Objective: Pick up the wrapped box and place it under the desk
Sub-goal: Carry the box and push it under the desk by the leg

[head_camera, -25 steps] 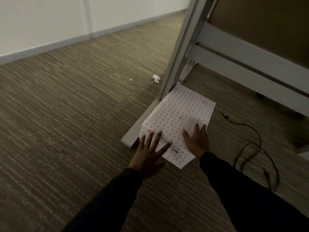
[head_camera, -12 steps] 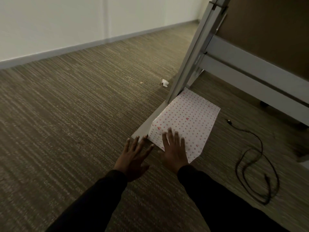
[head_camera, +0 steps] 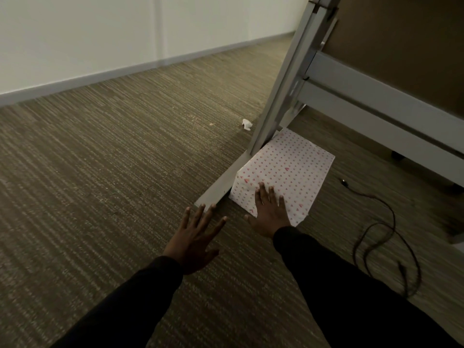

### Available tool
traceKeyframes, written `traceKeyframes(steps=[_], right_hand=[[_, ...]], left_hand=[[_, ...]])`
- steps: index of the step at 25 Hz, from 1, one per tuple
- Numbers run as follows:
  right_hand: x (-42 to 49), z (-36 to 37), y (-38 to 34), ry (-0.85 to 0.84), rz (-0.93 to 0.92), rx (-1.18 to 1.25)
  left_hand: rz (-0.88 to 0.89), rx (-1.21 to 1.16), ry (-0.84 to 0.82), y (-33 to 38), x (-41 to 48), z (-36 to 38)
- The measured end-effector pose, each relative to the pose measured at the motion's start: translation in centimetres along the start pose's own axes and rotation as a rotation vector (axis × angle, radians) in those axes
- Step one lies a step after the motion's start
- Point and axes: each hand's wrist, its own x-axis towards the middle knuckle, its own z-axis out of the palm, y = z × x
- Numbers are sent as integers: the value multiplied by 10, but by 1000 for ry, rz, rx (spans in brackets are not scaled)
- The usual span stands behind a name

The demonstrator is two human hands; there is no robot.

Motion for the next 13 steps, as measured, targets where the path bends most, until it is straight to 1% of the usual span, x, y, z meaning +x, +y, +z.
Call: traceKeyframes(steps=[2,6,11,13], right_hand=[[3,-5,3,22,-11,60],[-11,7,-5,140,-51,112],[-33,20,-28,79,-60,199],[-47,23,-39,82,-65,245]], left_hand=[[-8,11,-15,-1,0,2],[-27,25,-42,1,5,1],[-43,-13,-75,7,0,-4],[-46,-23,-94,8,-10,-10]])
